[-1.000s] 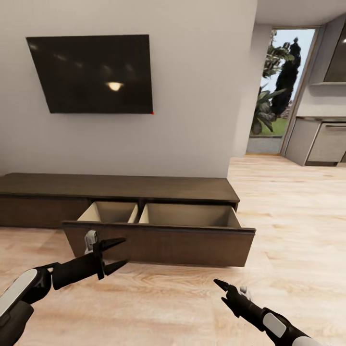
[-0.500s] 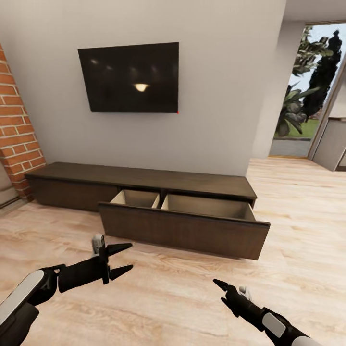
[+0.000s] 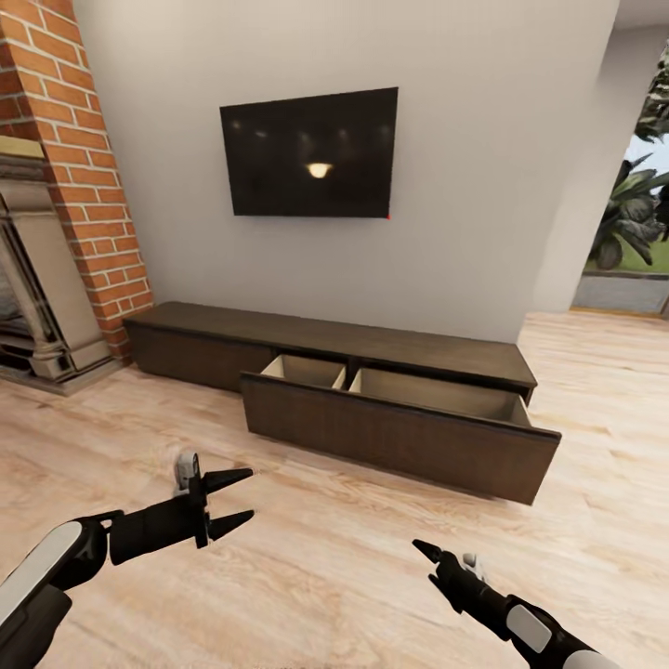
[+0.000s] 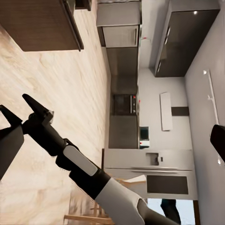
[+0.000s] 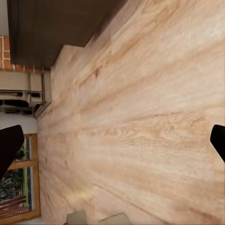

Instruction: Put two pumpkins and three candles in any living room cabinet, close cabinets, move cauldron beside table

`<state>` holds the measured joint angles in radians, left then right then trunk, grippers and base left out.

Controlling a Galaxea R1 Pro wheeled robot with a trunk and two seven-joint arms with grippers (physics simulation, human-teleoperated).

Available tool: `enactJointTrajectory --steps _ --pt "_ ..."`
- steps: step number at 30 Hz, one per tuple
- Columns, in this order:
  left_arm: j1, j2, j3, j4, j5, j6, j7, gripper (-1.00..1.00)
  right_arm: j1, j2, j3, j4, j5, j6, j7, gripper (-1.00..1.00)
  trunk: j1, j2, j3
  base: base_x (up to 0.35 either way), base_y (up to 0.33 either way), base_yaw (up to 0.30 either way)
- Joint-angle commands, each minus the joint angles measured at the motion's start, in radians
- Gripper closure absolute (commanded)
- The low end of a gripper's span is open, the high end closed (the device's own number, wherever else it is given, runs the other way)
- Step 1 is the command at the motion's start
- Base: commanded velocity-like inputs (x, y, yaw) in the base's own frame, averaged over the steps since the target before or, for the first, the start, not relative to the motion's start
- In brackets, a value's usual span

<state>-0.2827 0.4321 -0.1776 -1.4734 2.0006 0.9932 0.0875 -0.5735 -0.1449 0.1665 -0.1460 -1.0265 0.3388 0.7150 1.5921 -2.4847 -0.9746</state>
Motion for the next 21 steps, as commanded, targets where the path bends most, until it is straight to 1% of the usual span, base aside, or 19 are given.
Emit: enactJointTrajectory --steps 1,8,11,12,13,15,17,18,20,21 --pt "-0.001 0.001 -0.001 0.002 0.01 0.001 0.009 -1.0 0.0 -0.001 0.007 0.0 -0.01 -0.003 0.001 -1.0 0.0 0.0 -0.001 -0.011 0.0 0.273" --pt "-0.001 0.003 0.004 0.011 0.009 0.002 0.009 -1.0 0.0 -0.001 0.007 0.0 -0.009 -0.022 0.001 -1.0 0.0 0.0 -0.001 -0.003 0.0 0.274" --pt "-0.001 0.005 0.015 0.012 -0.003 0.002 0.009 -1.0 0.0 -0.001 0.007 0.0 -0.009 -0.024 0.001 -1.0 0.0 0.0 -0.001 0.0 0.0 0.275" --pt "-0.001 0.016 0.03 0.013 -0.026 0.002 0.009 -1.0 0.0 -0.001 0.008 0.0 -0.008 -0.024 0.001 -1.0 0.0 0.0 -0.001 0.0 0.0 0.275" --pt "-0.001 0.024 0.036 0.013 -0.036 0.002 0.01 -1.0 0.0 -0.001 0.008 0.0 -0.008 -0.024 0.001 -1.0 0.0 0.0 -0.001 0.0 0.0 0.275" --pt "-0.001 0.059 0.063 0.014 -0.074 0.001 0.01 -1.0 0.0 -0.001 0.008 0.0 -0.005 -0.025 0.0 -1.0 0.0 0.0 -0.001 0.0 0.0 0.275" --pt "-0.001 0.09 0.096 0.035 -0.093 0.0 0.01 -1.0 0.0 -0.001 0.008 -0.001 -0.004 -0.026 0.0 -1.0 0.0 0.0 -0.001 0.0 0.0 0.275" --pt "-0.001 0.105 0.123 0.067 -0.101 -0.001 0.011 -1.0 0.0 -0.001 0.008 -0.002 -0.003 -0.027 -0.001 -1.0 0.0 0.0 -0.001 0.0 0.0 0.275" --pt "-0.001 0.115 0.154 0.111 -0.123 -0.002 0.014 -1.0 0.0 -0.001 0.009 -0.002 0.008 -0.05 -0.011 -1.0 0.0 0.0 -0.001 0.0 0.0 0.275" --pt "-0.002 0.119 0.179 0.129 -0.161 -0.002 0.03 -1.0 0.0 -0.001 0.01 -0.003 0.028 -0.078 -0.036 -1.0 0.0 0.0 -0.001 0.0 0.0 0.276"
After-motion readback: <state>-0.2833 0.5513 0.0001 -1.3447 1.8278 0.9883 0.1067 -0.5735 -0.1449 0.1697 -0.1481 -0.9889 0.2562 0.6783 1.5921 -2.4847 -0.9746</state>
